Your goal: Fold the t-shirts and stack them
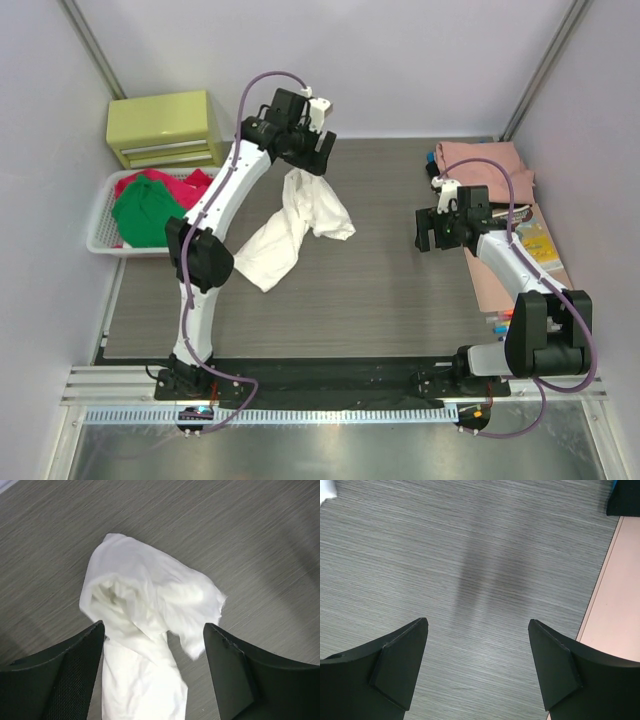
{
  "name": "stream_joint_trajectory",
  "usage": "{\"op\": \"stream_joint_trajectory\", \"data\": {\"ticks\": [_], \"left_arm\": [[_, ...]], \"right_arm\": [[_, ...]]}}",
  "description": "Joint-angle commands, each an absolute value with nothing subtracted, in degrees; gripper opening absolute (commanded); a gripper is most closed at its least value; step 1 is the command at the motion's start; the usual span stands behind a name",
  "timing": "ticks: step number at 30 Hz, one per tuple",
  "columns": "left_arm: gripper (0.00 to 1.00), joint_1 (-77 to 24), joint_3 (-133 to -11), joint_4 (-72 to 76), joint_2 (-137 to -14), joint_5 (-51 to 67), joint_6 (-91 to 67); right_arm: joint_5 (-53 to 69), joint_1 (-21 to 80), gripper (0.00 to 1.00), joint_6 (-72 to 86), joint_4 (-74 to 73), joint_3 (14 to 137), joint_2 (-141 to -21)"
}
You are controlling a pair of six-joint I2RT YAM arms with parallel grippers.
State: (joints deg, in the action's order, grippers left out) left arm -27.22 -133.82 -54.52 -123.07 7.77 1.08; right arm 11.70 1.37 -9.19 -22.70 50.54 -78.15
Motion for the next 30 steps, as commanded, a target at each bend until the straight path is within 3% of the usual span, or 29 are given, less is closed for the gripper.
{"op": "stream_joint_trajectory", "data": {"ticks": [1,8,16,17,18,19,30], "left_arm": [[0.80,-26.8,-136.1,-53.2,-121.5,6.1,1.8],[0.81,-25.2,-133.8,-53.7,-116.3,6.2,1.9],[0.79,-21.5,-97.3,-41.1,-91.1,4.6,1.3],[0.73,-20.8,-95.0,-40.8,-89.2,4.4,1.5],[0.55,-20.5,-91.9,-41.5,-86.4,3.4,1.5],[0.01,-20.2,-90.8,-42.0,-85.4,2.5,1.3],[0.00,-19.4,-80.2,-43.2,-76.2,3.4,2.0]], "right_arm": [[12.0,1.1,0.87,-10.0,-20.9,50.2,-77.5],[12.7,1.1,0.87,-10.0,-20.8,50.1,-77.5],[16.9,1.6,0.84,-8.9,-20.9,50.0,-76.4],[17.1,1.8,0.38,-8.9,-20.9,49.9,-76.0],[17.0,2.1,0.11,-8.6,-21.0,50.2,-75.2],[16.6,2.7,0.02,-8.3,-21.5,50.8,-75.1],[17.9,3.3,0.01,-9.8,-20.3,49.0,-70.1]]}}
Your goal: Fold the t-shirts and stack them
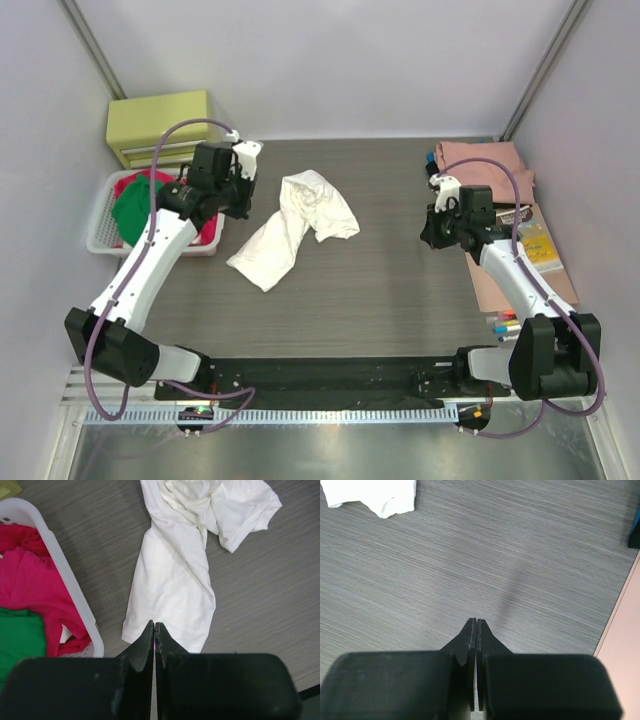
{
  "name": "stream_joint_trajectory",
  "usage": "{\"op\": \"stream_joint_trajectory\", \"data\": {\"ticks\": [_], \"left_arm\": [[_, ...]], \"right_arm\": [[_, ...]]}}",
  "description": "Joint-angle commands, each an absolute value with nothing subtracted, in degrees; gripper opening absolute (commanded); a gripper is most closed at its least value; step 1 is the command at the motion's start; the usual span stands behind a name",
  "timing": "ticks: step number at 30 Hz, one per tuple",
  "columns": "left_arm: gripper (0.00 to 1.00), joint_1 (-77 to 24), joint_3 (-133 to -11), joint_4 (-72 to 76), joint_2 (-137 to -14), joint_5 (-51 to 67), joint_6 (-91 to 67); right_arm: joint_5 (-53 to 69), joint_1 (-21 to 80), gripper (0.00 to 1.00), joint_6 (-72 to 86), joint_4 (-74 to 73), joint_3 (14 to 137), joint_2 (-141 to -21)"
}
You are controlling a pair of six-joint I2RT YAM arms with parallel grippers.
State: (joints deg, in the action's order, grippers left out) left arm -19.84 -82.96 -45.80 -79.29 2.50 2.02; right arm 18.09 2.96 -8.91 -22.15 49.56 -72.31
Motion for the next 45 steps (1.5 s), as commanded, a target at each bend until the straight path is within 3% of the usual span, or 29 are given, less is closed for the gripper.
{"op": "stream_joint_trajectory", "data": {"ticks": [1,7,10,17,23,27,30,37,45], "left_arm": [[0.00,-19.0,-79.7,-42.4,-75.2,3.8,2.0],[0.00,-18.6,-75.6,-42.6,-68.7,6.5,1.2],[0.00,-18.6,-69.7,-44.1,-68.2,10.0,0.4],[0.00,-17.1,-60.6,-36.4,-64.7,4.4,1.2],[0.00,-15.7,-57.8,-38.6,-63.2,10.4,-2.8],[0.00,-15.6,-54.8,-37.8,-63.0,14.0,-2.6],[0.00,-15.6,-54.1,-37.5,-66.1,18.3,-2.5],[0.00,-15.6,-55.9,-35.6,-69.9,17.4,-2.5],[0.00,-15.6,-54.9,-35.2,-70.2,15.6,-1.7]], "right_arm": [[17.7,3.3,0.01,-9.9,-20.3,48.9,-69.1],[11.3,3.3,0.01,-14.1,-21.5,48.3,-63.3],[13.9,3.3,0.01,-13.5,-23.5,47.4,-63.8],[13.6,4.3,0.01,-10.9,-23.2,47.7,-65.9],[5.6,13.3,0.01,-10.7,-22.2,51.7,-67.9],[6.9,16.1,0.37,-9.4,-23.0,58.7,-78.5],[9.9,16.5,0.48,-8.0,-22.9,64.5,-87.5],[8.7,24.5,0.50,-8.1,-23.4,77.1,-104.7],[10.8,26.4,0.48,-6.2,-23.5,86.0,-114.4]]}}
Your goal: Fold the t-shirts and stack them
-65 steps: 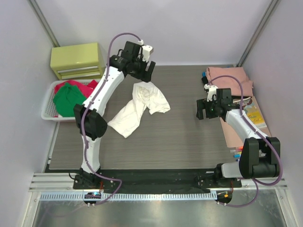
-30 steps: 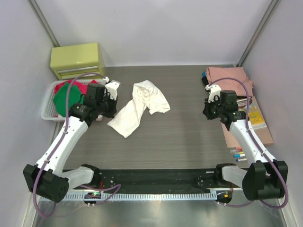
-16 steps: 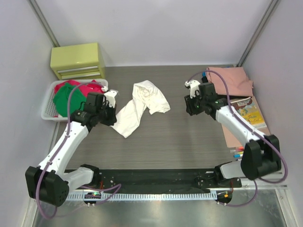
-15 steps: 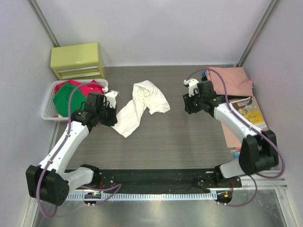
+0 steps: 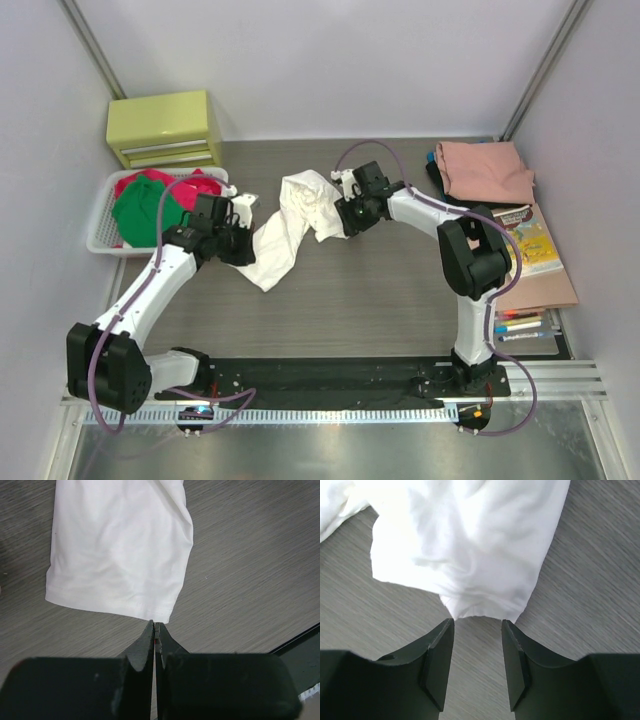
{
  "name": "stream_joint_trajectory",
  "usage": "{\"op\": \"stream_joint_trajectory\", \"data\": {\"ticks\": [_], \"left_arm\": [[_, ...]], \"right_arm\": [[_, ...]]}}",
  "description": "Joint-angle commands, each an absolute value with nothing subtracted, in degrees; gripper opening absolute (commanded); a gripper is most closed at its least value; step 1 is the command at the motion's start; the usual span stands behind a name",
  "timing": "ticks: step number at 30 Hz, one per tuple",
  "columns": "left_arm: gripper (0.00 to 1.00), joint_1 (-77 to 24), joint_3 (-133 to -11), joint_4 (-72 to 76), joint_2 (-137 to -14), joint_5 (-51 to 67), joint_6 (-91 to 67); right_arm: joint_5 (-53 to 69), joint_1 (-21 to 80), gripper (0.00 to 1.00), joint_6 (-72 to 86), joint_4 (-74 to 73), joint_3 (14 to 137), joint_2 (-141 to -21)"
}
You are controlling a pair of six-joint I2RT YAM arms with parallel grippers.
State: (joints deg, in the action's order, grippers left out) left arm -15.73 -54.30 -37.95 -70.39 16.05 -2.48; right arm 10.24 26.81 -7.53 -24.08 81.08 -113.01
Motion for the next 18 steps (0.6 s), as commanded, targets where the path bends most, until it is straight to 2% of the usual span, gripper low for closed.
{"op": "stream_joint_trajectory", "data": {"ticks": [1,3,4,5,15,16,18], "left_arm": [[0.00,-15.6,-54.9,-35.2,-70.3,15.6,-1.6],[0.00,-15.6,-55.5,-35.1,-70.9,15.6,-1.6],[0.00,-15.6,-55.7,-35.2,-71.1,15.6,-1.6],[0.00,-15.6,-55.9,-35.2,-71.2,15.5,-1.5],[0.00,-15.6,-54.4,-33.7,-71.3,15.0,-0.7],[0.00,-15.6,-54.6,-33.8,-71.7,15.1,-0.7],[0.00,-15.6,-55.2,-34.2,-72.2,15.2,-0.7]], "right_arm": [[10.8,26.6,0.46,-6.2,-23.5,86.7,-115.1],[10.3,26.9,0.17,-6.1,-23.2,88.8,-116.5],[9.6,27.1,0.06,-5.6,-23.3,89.5,-116.8],[9.7,27.1,0.01,-5.3,-23.3,90.1,-116.9],[10.2,27.2,0.01,-6.5,-22.2,87.4,-111.6],[10.5,27.2,0.15,-6.5,-22.2,87.5,-112.7],[10.8,27.2,0.26,-6.1,-22.1,88.9,-114.1]]}}
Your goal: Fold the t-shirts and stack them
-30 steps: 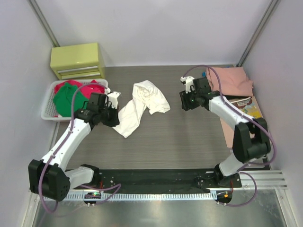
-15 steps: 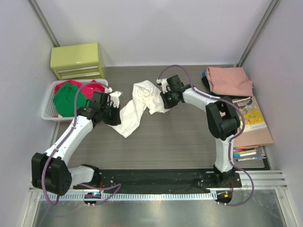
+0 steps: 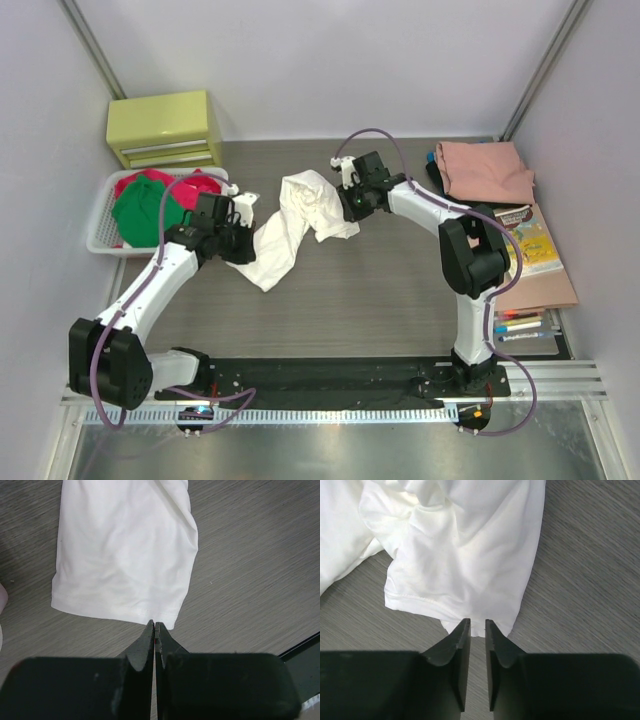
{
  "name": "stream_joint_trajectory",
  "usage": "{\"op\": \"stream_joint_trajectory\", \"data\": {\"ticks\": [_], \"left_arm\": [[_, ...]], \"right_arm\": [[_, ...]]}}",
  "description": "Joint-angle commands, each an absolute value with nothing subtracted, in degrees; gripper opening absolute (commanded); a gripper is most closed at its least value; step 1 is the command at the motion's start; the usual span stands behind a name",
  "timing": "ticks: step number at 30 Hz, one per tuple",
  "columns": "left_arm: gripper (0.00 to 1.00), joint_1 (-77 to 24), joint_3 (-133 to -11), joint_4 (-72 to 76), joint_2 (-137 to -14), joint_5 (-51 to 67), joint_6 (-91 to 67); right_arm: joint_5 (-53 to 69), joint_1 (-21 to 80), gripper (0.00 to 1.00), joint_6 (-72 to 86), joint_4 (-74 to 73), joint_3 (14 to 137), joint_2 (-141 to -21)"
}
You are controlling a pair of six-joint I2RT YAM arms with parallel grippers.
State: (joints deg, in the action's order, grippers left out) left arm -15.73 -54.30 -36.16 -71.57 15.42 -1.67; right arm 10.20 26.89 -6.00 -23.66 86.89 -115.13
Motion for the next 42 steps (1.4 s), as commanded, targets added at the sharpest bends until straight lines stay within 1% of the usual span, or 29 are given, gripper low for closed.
{"op": "stream_joint_trajectory", "data": {"ticks": [1,2,3,4,5,11,19,25,34,40,42], "left_arm": [[0.00,-15.6,-55.2,-34.2,-72.3,15.3,-0.7],[0.00,-15.6,-55.3,-34.3,-72.4,15.2,-0.6],[0.00,-15.6,-55.2,-34.2,-72.4,14.9,-0.5],[0.00,-15.6,-55.2,-34.3,-72.4,14.8,-0.4],[0.00,-15.6,-55.0,-34.3,-72.4,14.4,-0.3],[0.00,-15.6,-54.2,-34.0,-71.6,13.3,-0.3],[0.00,-15.6,-54.8,-34.1,-72.2,13.4,-0.3],[0.00,-15.6,-54.1,-33.9,-71.6,13.4,-0.3],[0.00,-15.6,-54.1,-34.0,-71.3,13.9,-0.3],[0.00,-15.6,-54.1,-34.2,-70.9,14.2,-0.3],[0.00,-15.6,-54.0,-34.3,-70.7,14.3,-0.3]], "right_arm": [[11.0,27.2,0.29,-5.9,-22.1,89.6,-115.0],[11.1,27.2,0.28,-5.8,-22.1,90.3,-116.4],[11.1,27.3,0.24,-5.2,-22.1,91.8,-117.3],[11.0,27.5,0.07,-4.9,-22.1,92.8,-118.1],[10.6,27.6,0.01,-4.7,-22.2,93.6,-119.6],[9.8,27.9,0.01,-3.9,-22.9,96.9,-123.1],[7.6,27.1,0.01,-2.5,-23.3,94.7,-124.7],[4.8,22.6,0.01,-1.8,-23.1,92.9,-124.0],[2.4,10.6,0.01,-1.8,-22.9,98.5,-125.9],[0.2,10.4,0.01,-3.1,-22.8,100.1,-127.0],[-2.3,10.4,0.01,-2.4,-21.5,99.6,-126.8]]}}
